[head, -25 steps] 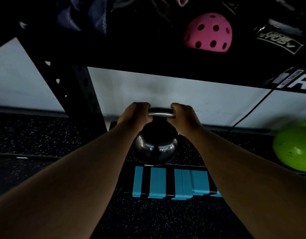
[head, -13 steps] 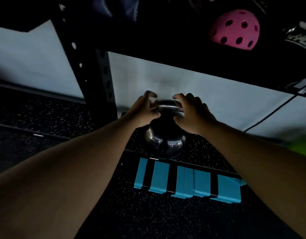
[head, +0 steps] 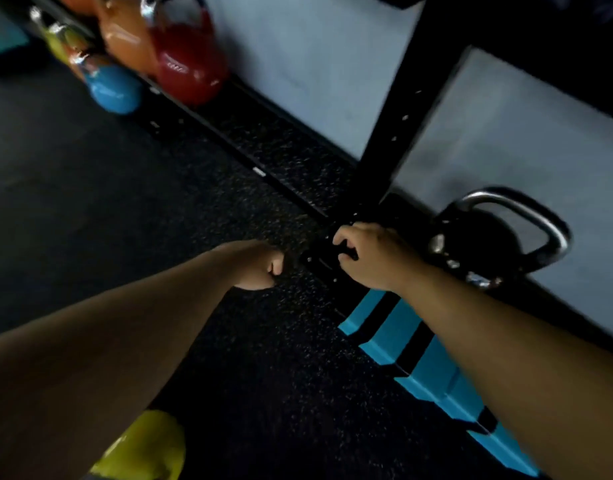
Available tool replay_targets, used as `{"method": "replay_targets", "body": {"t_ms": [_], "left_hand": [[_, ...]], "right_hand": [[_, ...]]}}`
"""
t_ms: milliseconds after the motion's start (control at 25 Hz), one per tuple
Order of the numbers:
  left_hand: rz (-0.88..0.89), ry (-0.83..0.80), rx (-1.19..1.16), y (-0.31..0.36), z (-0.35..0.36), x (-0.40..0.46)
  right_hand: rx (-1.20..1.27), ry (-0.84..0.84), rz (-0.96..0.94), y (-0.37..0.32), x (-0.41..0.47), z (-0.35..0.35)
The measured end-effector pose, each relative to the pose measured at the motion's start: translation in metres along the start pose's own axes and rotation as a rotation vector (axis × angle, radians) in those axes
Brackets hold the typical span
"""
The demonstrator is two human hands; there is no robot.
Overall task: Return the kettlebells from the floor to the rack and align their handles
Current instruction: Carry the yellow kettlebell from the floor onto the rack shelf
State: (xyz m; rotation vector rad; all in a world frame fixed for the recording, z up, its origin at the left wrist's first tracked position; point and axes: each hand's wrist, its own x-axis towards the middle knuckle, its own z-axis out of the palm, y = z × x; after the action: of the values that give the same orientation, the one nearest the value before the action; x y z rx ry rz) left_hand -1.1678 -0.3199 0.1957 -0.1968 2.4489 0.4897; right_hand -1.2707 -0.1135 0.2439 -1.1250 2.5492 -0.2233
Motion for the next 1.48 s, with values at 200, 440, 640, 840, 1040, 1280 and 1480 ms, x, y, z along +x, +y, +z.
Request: {"method": "replay_targets", "body": {"t_ms": [200, 440, 640, 840, 1040, 1280, 1480], "left_hand": [[-0.232, -0.138, -0.064, -0.151, 0.113, -0.109], [-0.256, -0.26, -0.037, -0.269, 0.241, -0.204], [-0.184, -0.248, -0.037, -0.315, 0.333, -0.219], [0.014, -0.296, 0.081, -0.32, 0.398, -0.189], [0.024, -0.313, 0.015, -0.313, 0.414, -0.162], [-0.04, -0.216, -0.171, -0.304, 0.384, -0.158], [-0.03, -0.1, -0.252, -0.275, 0.321, -0.156]], "right_hand": [[0.067, -0.328, -0.088, -0.136, -0.011, 0.122], [0.121, -0.548, -0.015, -0.257, -0.04, 0.267], [0.148, -0.736, 0.021, -0.303, -0.068, 0.39], [0.221, -0.831, 0.047, -0.316, -0.079, 0.465], [0.248, -0.967, 0.072, -0.312, -0.071, 0.479], [0.268, -0.758, 0.083, -0.308, -0.054, 0.45], [0.244, -0.652, 0.076, -0.298, -0.037, 0.371]]}}
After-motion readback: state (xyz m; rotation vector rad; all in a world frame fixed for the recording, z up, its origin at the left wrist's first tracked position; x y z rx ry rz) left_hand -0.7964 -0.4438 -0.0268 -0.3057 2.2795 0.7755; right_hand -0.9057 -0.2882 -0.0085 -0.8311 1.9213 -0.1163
